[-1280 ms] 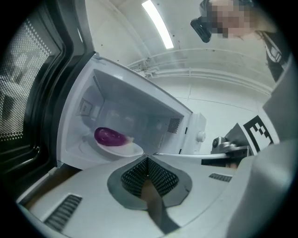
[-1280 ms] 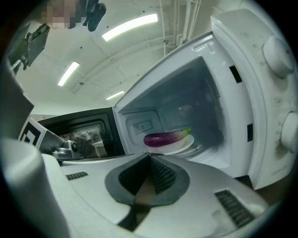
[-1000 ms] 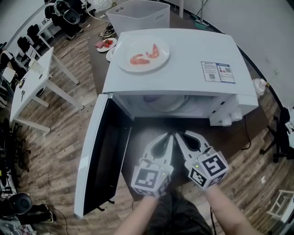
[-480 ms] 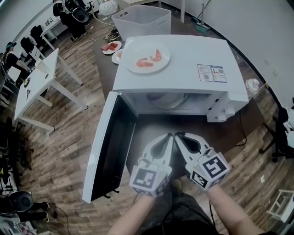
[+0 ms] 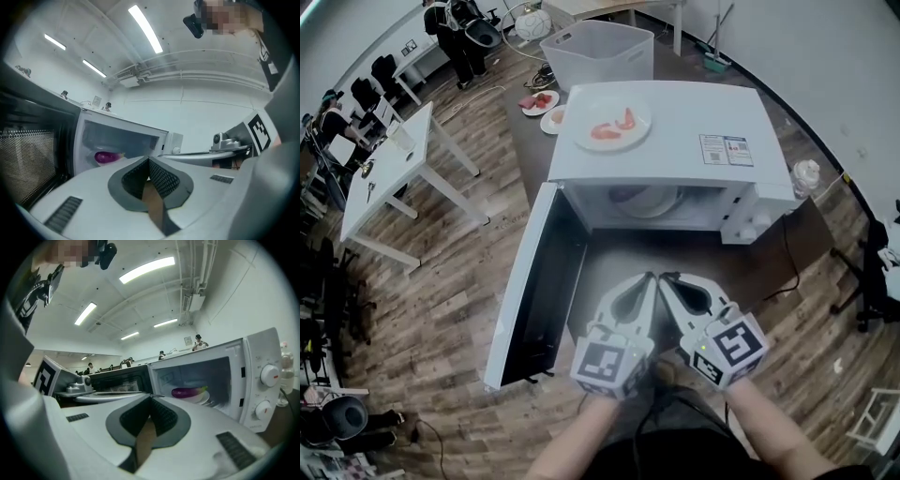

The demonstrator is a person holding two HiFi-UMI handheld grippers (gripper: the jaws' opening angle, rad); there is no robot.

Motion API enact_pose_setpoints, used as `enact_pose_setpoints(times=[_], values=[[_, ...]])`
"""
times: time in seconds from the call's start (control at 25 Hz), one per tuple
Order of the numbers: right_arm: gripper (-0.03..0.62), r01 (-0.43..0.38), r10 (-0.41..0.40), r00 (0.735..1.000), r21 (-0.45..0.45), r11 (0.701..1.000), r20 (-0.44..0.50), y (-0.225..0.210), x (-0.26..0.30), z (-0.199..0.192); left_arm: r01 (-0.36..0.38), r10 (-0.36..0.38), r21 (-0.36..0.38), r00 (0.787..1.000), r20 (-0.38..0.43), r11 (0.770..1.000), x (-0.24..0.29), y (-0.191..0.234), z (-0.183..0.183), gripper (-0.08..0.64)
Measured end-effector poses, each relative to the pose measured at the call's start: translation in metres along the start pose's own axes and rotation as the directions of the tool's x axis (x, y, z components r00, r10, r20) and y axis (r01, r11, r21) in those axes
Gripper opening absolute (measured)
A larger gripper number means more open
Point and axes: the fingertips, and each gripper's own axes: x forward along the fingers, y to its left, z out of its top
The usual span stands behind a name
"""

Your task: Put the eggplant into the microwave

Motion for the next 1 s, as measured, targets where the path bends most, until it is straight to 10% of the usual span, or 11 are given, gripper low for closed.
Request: enact_pose_setpoints(times=[1.0], values=[[0.002,-0.033,0.033,0.999,-0.01,0.999,0.019,0.059,-0.019,0.007,-0.116,0.116,0.0,0.993,0.013,0.993,-0.061,0.009,0.011,0.002]])
